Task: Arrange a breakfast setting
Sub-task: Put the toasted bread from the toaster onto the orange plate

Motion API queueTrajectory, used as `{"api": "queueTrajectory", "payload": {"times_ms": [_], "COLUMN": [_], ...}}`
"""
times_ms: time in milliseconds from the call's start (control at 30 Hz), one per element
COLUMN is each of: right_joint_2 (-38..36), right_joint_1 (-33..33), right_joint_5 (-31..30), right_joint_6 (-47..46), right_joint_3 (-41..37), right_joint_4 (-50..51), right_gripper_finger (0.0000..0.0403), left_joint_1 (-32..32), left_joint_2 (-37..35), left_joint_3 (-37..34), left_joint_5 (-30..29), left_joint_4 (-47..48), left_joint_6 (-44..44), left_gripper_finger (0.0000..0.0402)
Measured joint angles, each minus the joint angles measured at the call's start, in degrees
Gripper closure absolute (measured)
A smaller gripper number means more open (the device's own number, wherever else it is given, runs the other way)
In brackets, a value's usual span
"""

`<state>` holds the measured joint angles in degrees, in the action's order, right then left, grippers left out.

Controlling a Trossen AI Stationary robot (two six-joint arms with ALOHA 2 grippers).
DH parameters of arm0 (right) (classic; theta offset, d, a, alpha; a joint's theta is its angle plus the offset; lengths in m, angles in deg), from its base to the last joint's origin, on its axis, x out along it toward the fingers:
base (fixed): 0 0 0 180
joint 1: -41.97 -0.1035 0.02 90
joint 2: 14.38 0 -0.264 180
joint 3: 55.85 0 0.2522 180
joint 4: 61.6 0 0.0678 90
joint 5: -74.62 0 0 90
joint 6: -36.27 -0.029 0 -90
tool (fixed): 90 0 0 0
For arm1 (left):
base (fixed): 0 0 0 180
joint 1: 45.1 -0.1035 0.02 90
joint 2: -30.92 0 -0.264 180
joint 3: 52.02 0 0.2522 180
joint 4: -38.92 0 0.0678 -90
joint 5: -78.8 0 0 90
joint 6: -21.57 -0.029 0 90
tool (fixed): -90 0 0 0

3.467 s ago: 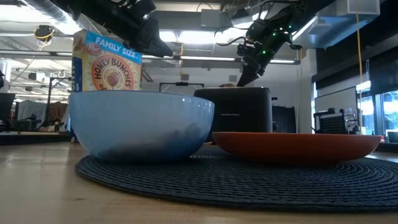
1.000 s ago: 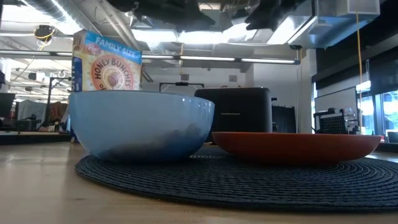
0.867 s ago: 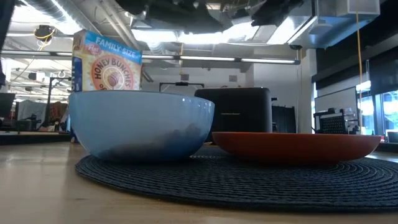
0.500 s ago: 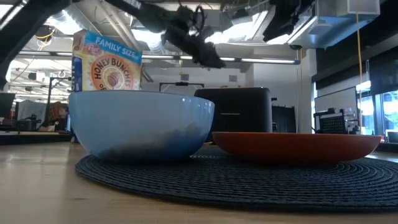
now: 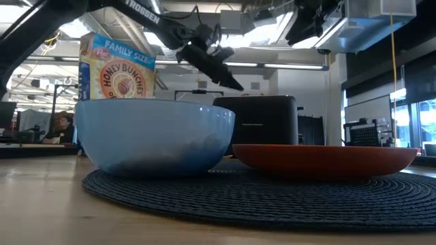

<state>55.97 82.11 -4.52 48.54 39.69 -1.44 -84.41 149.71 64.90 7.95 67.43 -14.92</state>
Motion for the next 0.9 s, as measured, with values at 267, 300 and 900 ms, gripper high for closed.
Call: {"api": "queueTrajectory", "payload": {"times_ms": [267, 300, 900], "right_joint_2": [0.0, 0.0, 0.0], "right_joint_1": [0.0, 0.0, 0.0], "right_joint_5": [-2.8, -2.8, -2.8], "right_joint_6": [0.0, 0.0, -0.3], "right_joint_3": [0.0, 0.0, 0.0], "right_joint_4": [-2.0, -2.0, -3.1], "right_gripper_finger": [0.0217, 0.0217, 0.0217], "left_joint_1": [0.0, 0.0, 0.3], "left_joint_2": [1.9, 1.9, 2.0], "left_joint_3": [0.0, 0.0, 0.0], "left_joint_5": [-0.1, -0.2, 1.3], "left_joint_4": [-1.7, -1.8, -1.3], "left_joint_6": [-1.6, -1.6, -1.3], "left_gripper_finger": [0.0219, 0.0226, 0.0287]}}
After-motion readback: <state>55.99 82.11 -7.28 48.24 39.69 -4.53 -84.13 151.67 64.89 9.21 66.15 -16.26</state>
